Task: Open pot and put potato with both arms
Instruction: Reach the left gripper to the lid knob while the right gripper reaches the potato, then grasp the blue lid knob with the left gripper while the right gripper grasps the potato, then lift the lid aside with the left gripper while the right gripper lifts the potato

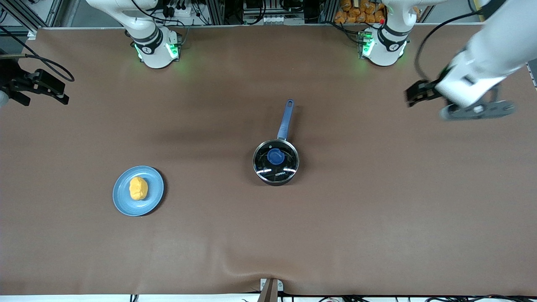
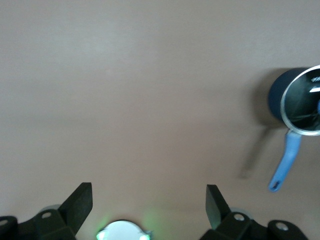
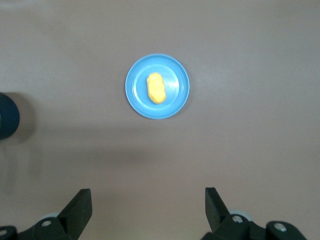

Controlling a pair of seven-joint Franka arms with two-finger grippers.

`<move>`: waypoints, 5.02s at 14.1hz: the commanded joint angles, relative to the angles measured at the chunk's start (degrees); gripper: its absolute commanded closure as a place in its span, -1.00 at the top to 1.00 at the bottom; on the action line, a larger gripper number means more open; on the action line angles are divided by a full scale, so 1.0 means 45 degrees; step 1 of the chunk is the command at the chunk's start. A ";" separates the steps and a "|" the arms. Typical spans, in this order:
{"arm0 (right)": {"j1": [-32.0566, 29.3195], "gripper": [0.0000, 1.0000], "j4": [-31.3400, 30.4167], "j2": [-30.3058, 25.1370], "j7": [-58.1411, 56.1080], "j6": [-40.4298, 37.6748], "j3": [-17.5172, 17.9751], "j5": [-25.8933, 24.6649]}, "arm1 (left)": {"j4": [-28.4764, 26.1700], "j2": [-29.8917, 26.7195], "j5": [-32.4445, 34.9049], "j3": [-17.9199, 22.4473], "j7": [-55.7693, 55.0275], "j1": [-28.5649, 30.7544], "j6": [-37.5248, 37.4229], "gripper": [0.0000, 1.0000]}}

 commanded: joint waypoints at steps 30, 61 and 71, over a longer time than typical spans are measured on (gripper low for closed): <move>-0.0137 1.00 -0.3142 0.7253 -0.1306 0.9914 0.0044 0.0117 | 0.2977 0.8739 0.1126 0.4349 -1.4902 -0.9848 0.8046 1.00; -0.0021 -1.00 0.0469 0.3525 -0.1483 0.1970 0.0063 0.0801 | 0.2801 0.5032 0.0521 0.3978 -1.1882 -0.7762 0.5002 -1.00; 0.5326 -1.00 0.2187 0.4810 0.5603 0.2200 0.0122 -0.0352 | 0.2489 0.3310 0.0190 0.3977 -0.3914 -0.3603 0.2128 -1.00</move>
